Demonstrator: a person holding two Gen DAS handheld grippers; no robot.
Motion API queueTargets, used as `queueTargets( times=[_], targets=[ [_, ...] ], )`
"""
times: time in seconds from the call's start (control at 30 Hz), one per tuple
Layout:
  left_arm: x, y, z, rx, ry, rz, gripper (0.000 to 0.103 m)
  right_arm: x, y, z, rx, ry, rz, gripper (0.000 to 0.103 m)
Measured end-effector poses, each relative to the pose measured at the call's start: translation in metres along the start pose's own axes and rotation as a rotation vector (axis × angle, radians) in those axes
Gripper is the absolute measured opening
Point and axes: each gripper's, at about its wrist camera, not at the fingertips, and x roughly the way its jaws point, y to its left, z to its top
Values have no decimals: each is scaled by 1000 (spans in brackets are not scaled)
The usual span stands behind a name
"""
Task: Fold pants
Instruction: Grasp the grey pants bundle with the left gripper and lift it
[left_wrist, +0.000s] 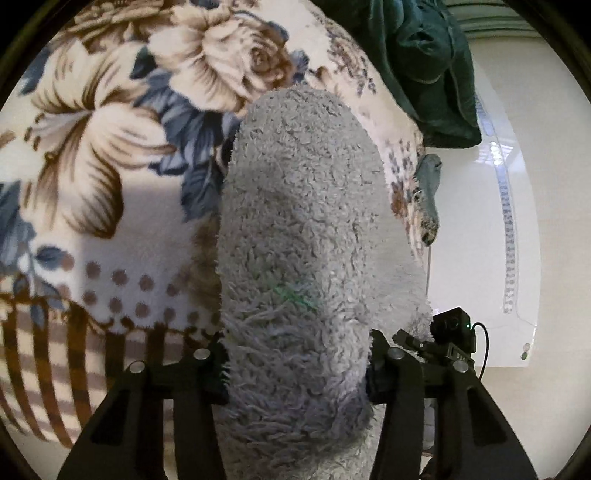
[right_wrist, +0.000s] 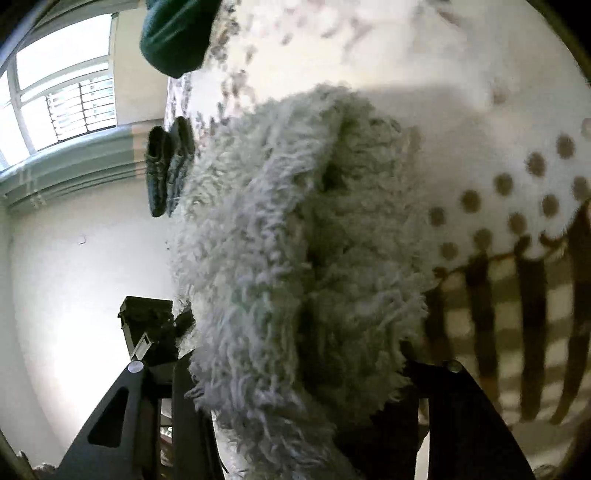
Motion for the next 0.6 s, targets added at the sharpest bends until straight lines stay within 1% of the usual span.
queueTargets(
  times=[0.03, 0.1, 0.13, 0.23, 0.27, 0.33, 0.47, 0.57, 0.6],
  targets=[
    [-7, -3, 2, -1, -6, 0, 46, -4, 7, -4, -4, 0, 0, 48],
    [-29, -13, 5, -13, -21, -6, 46, -7, 34, -4, -17, 1, 4, 48],
    [-36, -15, 6, -21, -28, -11, 46, -9, 40, -3, -27, 3, 5, 48],
    [-79, -31, 17, -15, -70, -14, 46, -8, 90, -1, -72, 11, 17, 48],
    [-95, -36, 23, -13, -87, -19, 46, -14, 106, 1, -88, 9, 18, 48],
    [-123, -44, 38, -9, -117, -25, 46, -6, 144, 6, -117, 5, 32, 48],
    [-181, -53, 92, 5, -180, -37, 46, 17, 234, 36, -183, -8, 39, 48],
    [-224, -53, 153, 16, -220, -53, 46, 49, 298, 64, -222, -23, 41, 48],
    [-240, -48, 177, 25, -230, -59, 46, 68, 327, 80, -239, -34, 39, 48]
  ],
)
